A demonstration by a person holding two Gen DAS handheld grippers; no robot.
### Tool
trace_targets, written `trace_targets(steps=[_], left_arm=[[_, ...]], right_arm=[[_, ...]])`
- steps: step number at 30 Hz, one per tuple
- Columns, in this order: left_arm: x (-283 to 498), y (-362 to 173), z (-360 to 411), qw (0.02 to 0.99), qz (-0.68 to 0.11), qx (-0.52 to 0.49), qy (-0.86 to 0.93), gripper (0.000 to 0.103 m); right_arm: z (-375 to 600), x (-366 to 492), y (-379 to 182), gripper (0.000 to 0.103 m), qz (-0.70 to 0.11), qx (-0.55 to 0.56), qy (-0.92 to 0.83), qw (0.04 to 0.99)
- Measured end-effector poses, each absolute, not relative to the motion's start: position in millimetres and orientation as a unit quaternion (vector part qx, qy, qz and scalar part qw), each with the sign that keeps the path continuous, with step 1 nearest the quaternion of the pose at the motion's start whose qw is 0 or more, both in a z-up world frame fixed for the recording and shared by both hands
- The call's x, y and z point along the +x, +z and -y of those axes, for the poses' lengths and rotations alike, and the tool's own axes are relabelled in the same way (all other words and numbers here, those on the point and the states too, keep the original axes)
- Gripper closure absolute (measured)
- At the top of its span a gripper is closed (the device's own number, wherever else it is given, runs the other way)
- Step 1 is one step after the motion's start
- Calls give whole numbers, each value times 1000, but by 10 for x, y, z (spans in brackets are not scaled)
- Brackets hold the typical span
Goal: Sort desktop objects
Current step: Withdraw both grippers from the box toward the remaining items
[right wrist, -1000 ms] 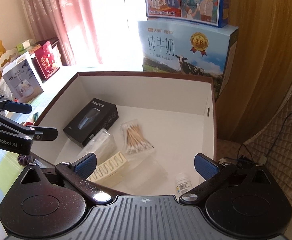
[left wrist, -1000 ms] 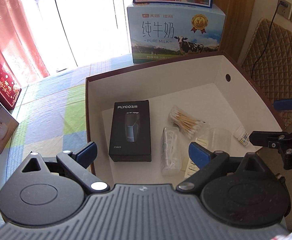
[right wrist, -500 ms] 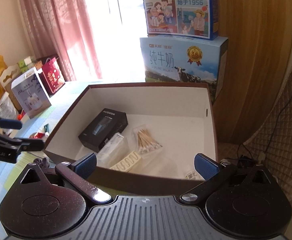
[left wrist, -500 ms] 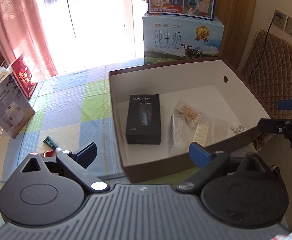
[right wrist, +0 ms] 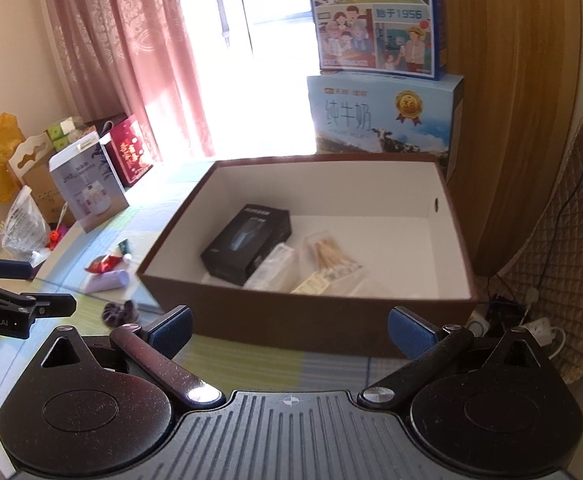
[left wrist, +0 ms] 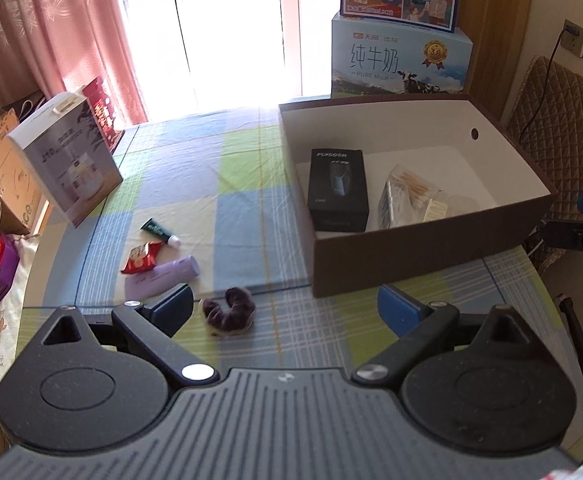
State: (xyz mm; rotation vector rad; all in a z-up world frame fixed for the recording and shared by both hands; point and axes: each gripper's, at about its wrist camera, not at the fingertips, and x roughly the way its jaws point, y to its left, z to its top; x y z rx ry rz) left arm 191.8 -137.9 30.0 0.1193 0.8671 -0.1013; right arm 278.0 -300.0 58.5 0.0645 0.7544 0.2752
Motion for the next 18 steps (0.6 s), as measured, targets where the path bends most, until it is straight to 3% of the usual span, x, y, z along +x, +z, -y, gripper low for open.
trace_targets(steps=[18], left_arm=[[1461, 29, 614, 883, -467, 41, -22, 6]], right_arm=[[2213, 2369, 206, 2, -428, 49, 157, 889]])
